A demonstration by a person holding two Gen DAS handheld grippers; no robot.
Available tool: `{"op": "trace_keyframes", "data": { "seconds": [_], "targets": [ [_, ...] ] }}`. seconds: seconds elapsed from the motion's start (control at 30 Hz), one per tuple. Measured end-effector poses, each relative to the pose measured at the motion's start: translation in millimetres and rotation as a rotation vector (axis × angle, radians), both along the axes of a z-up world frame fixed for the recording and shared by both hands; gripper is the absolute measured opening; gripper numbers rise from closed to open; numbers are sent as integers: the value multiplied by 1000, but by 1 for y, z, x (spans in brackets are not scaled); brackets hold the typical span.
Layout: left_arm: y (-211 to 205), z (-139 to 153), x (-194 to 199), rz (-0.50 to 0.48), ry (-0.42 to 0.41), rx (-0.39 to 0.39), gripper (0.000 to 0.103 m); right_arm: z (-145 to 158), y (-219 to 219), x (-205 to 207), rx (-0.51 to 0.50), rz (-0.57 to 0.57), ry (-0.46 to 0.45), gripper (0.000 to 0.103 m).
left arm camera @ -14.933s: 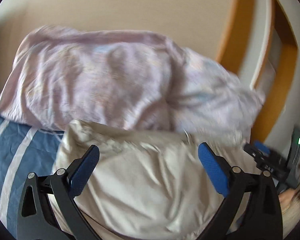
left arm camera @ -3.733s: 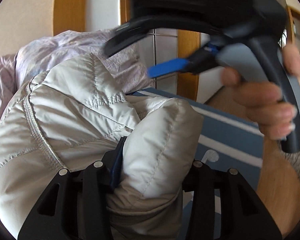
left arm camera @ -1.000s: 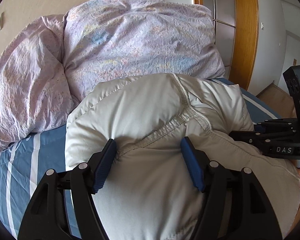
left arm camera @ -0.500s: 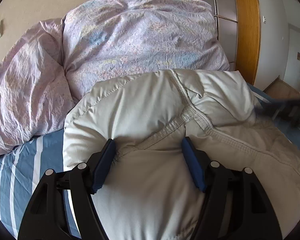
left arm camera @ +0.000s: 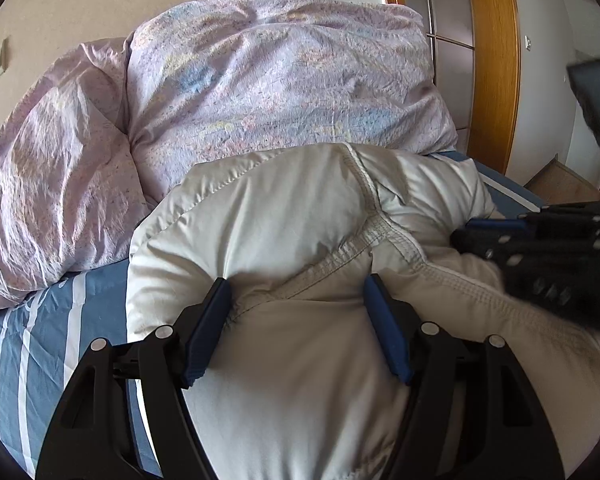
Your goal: Fold large clothes
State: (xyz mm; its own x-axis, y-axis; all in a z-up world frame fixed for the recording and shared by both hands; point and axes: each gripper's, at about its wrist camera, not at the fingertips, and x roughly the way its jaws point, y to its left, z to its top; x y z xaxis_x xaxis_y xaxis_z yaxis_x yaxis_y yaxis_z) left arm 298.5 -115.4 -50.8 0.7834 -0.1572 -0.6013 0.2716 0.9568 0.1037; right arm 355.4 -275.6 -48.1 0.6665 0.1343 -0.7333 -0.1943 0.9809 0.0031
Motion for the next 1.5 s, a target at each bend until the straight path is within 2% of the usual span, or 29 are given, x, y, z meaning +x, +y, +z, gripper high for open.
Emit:
{"op": "trace_keyframes", "data": {
  "seconds": [0.23,0.67,0.8,0.97,1.2,1.37,1.5],
  "targets": [
    [-6,-2,1,10,0,38,69,-17,-5,5,53,3,-2,18],
    [-9,-7,3,35,-15,49,70,-23,-8,9,78,-3,-39,18],
    [-9,-6,3,39,-16,54,71,-20,-13,6,112,-1,-49,19],
    [-9,-5,0,42,-30,57,72,-18,-9,3,77,-7,-71,19],
    [-11,-6,0,47,-35,71,72,-22,-8,3,75,-3,-68,20],
    [-13,-8,3,60,-41,75,72,-25,-12,9,111,-1,-53,20],
    [-15,-5,4,65,-34,98,72,-24,-10,10,85,-2,-45,20]
  ]
}}
